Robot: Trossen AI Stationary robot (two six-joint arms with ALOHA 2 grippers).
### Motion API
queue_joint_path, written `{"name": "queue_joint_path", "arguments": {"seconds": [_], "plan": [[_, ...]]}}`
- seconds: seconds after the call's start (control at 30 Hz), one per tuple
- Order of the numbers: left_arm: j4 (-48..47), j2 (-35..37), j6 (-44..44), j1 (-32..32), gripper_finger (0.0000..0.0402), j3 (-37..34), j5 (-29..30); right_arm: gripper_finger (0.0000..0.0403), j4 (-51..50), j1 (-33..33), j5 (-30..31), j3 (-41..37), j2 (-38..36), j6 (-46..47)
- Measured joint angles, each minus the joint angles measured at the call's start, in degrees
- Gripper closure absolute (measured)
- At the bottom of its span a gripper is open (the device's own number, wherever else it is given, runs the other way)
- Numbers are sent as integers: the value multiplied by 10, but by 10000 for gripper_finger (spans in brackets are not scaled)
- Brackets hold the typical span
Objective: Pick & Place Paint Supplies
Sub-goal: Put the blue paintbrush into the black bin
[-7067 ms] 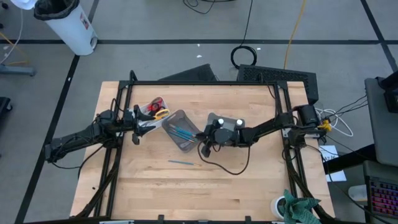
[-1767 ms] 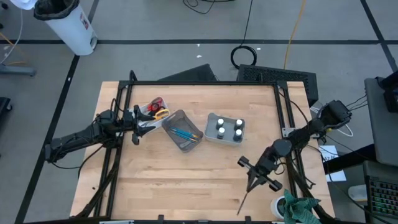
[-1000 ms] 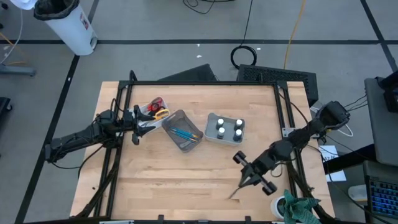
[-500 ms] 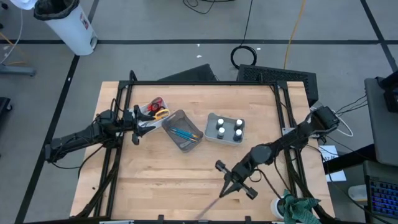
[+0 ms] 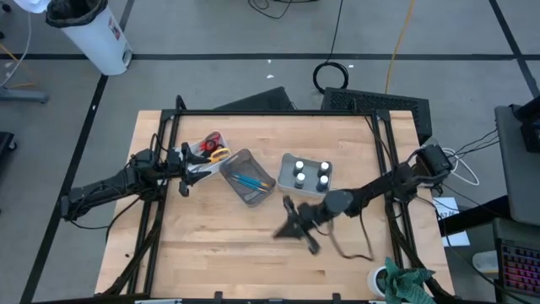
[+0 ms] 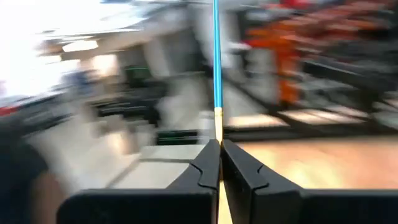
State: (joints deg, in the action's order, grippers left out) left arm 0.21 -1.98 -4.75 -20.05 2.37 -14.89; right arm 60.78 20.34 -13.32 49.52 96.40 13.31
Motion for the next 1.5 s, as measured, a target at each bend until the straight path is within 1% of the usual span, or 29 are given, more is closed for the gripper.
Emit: {"name": "queue_joint_path", "arguments": {"seconds": [0.1,0.2,0.3,0.37,0.47,0.53,0.8,0.97,1.17,1.43,1.5], "plan": [[0,0,0,0,188,0,0,403,-44,-24,112,0,-1,35],[0,0,0,0,188,0,0,403,-120,-49,201,15,-3,56],[0,0,0,0,188,0,0,403,-257,-70,268,47,-2,54],[0,0,0,0,188,0,0,403,-348,-81,301,72,-2,51],[0,0,0,0,188,0,0,403,-440,-94,340,101,-3,47],[0,0,0,0,188,0,0,403,-468,-101,346,107,-3,46],[0,0,0,0,188,0,0,403,-479,-128,342,108,5,55],[0,0,0,0,188,0,0,403,-477,-129,341,108,4,54],[0,0,0,0,188,0,0,403,-503,-136,341,105,4,54],[0,0,0,0,188,0,0,403,-489,-145,340,94,4,64],[0,0,0,0,188,0,0,403,-474,-146,330,96,17,61]]}}
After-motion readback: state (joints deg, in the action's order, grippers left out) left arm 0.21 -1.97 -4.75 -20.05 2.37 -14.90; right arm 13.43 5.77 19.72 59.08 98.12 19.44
